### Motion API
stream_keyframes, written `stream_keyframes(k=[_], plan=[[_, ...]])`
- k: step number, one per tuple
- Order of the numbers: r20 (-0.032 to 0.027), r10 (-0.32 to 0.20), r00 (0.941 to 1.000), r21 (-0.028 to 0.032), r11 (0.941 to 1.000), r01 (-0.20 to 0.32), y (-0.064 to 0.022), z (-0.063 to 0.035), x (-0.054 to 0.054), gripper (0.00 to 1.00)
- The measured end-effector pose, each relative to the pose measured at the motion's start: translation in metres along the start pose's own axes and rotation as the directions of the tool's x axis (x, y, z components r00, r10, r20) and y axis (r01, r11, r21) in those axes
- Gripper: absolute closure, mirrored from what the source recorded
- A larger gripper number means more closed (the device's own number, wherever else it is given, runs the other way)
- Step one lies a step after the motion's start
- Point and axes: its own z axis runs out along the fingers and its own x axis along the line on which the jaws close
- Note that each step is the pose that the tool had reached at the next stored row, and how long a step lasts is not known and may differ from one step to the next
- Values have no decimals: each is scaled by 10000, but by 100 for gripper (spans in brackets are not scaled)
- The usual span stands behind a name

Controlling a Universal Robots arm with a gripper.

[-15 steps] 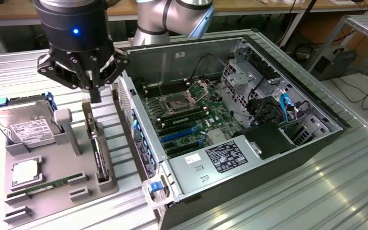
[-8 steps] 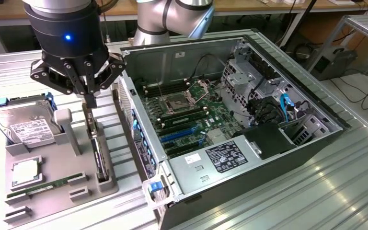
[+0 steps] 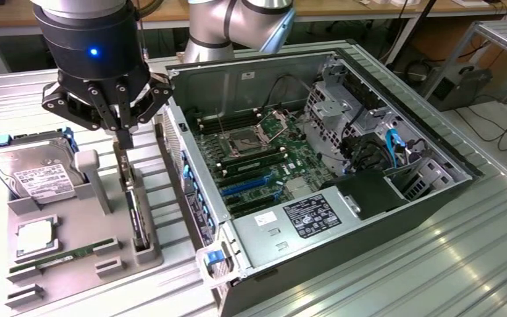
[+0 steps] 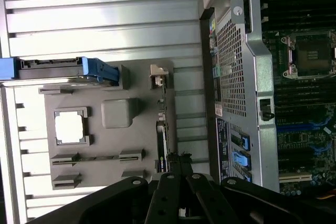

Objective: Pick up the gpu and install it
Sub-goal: 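Pick up the gpu and move the gpu toward the slot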

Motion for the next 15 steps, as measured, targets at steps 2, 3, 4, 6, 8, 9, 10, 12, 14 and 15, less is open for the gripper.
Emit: stream_keyframes(k=[2,3,4,6,8,9,10,12,14,15], plan=[[0,0,10000,0,10000,0,0,0,0,89],[0,0,10000,0,10000,0,0,0,0,89],[0,0,10000,0,10000,0,0,0,0,89],[0,0,10000,0,10000,0,0,0,0,83],[0,0,10000,0,10000,0,0,0,0,71],[0,0,10000,0,10000,0,0,0,0,64],[0,0,10000,0,10000,0,0,0,0,64],[0,0,10000,0,10000,0,0,0,0,58],[0,0,10000,0,10000,0,0,0,0,58],[0,0,10000,0,10000,0,0,0,0,58]])
